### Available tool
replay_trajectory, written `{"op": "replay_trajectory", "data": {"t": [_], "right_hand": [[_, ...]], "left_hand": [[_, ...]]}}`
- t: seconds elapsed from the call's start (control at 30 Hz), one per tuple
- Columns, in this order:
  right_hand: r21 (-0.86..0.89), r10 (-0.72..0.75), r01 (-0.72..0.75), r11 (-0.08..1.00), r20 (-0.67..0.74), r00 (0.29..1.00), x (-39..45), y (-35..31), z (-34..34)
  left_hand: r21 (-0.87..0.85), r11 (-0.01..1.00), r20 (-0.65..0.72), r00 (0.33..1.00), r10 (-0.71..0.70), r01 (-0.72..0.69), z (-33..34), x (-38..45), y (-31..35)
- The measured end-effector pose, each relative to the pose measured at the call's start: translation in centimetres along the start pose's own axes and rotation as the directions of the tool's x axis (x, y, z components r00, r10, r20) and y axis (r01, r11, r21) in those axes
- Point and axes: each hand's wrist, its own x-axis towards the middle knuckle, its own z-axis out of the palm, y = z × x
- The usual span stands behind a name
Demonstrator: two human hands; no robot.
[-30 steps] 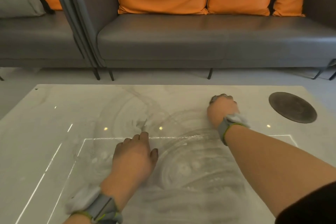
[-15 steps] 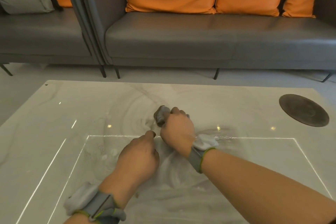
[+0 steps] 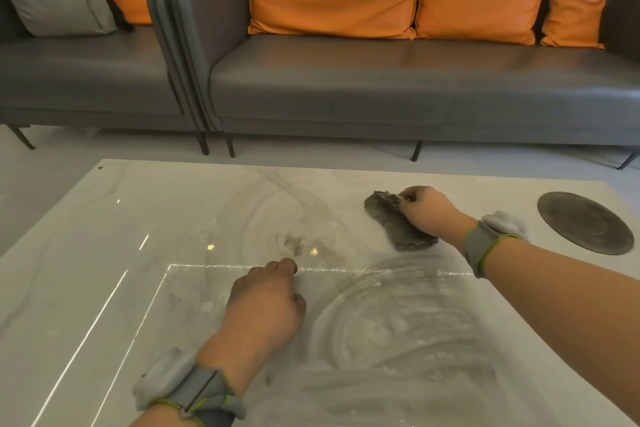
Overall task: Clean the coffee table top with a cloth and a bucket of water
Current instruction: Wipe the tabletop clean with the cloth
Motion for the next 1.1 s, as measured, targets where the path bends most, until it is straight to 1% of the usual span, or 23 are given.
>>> {"op": "replay_trajectory", "data": {"t": [0.07,0.13,0.17,0.2,0.27,0.3,0.4,0.47,0.5,0.53,0.6,0.7,0.77,0.83,0.9,0.97,1.03,1.1], "right_hand": [[-0.143,-0.044,0.022,0.989,-0.155,0.987,-0.2,1.1,0.4],[-0.236,-0.128,0.047,0.971,-0.341,0.931,-0.9,1.0,1.4],[-0.28,-0.169,0.065,0.958,-0.368,0.914,-1.2,0.8,1.9],[-0.321,-0.203,0.092,0.943,-0.332,0.921,-1.5,0.7,2.4],[-0.398,-0.238,0.145,0.906,-0.194,0.952,-1.9,0.8,3.2],[-0.42,-0.262,0.172,0.891,-0.165,0.951,-1.9,1.4,3.2],[-0.377,-0.356,0.263,0.888,-0.202,0.912,-2.0,4.2,2.6],[-0.37,-0.378,0.277,0.887,-0.234,0.896,-1.9,6.2,1.9],[-0.377,-0.365,0.255,0.89,-0.256,0.895,-1.8,7.1,1.4],[-0.38,-0.338,0.218,0.899,-0.285,0.897,-1.6,8.2,0.9],[-0.372,-0.225,0.087,0.924,-0.347,0.911,-1.3,10.0,-0.2],[-0.319,0.022,-0.172,0.932,-0.425,0.905,-0.4,12.2,-2.3],[-0.29,0.148,-0.301,0.908,-0.45,0.88,1.0,13.0,-3.4],[-0.231,0.285,-0.428,0.874,-0.47,0.835,2.4,12.6,-4.3],[-0.162,0.403,-0.522,0.837,-0.463,0.789,4.2,12.2,-4.7],[-0.077,0.495,-0.581,0.81,-0.441,0.749,5.2,11.0,-5.0],[-0.01,0.503,-0.558,0.83,-0.422,0.755,6.6,9.5,-4.3],[0.042,0.487,-0.512,0.858,-0.381,0.786,7.3,7.7,-3.2]], "left_hand": [[0.015,1.0,0.0,1.0,-0.01,0.01,0.0,0.1,0.2],[0.03,0.999,-0.005,1.0,-0.027,0.027,-0.1,0.2,0.4],[0.043,0.998,-0.01,0.999,-0.036,0.036,-0.1,0.3,0.6],[0.056,0.997,-0.016,0.999,-0.045,0.045,-0.1,0.3,0.8],[0.078,0.995,-0.026,0.997,-0.067,0.069,-0.2,0.3,1.3],[0.093,0.993,-0.031,0.997,-0.076,0.078,-0.2,0.3,1.7],[0.141,0.983,-0.036,0.993,-0.114,0.118,-0.1,0.3,2.8],[0.154,0.978,-0.025,0.99,-0.14,0.142,0.0,0.4,3.2],[0.149,0.978,-0.018,0.989,-0.145,0.147,0.0,0.4,3.3],[0.142,0.979,-0.012,0.989,-0.147,0.148,0.0,0.4,3.3],[0.146,0.979,0.005,0.989,-0.147,0.145,0.2,0.3,3.4],[0.187,0.975,0.023,0.991,-0.129,0.123,0.4,0.4,3.5],[0.2,0.972,0.021,0.991,-0.129,0.122,0.5,0.4,3.5],[0.215,0.969,0.001,0.992,-0.125,0.122,0.5,0.6,3.4],[0.226,0.965,-0.03,0.991,-0.128,0.132,0.4,0.9,3.4],[0.226,0.965,-0.037,0.991,-0.131,0.136,0.4,0.8,3.8],[0.232,0.962,-0.037,0.989,-0.141,0.146,0.4,0.9,3.8],[0.242,0.959,-0.056,0.989,-0.14,0.15,0.4,0.9,3.9]]}}
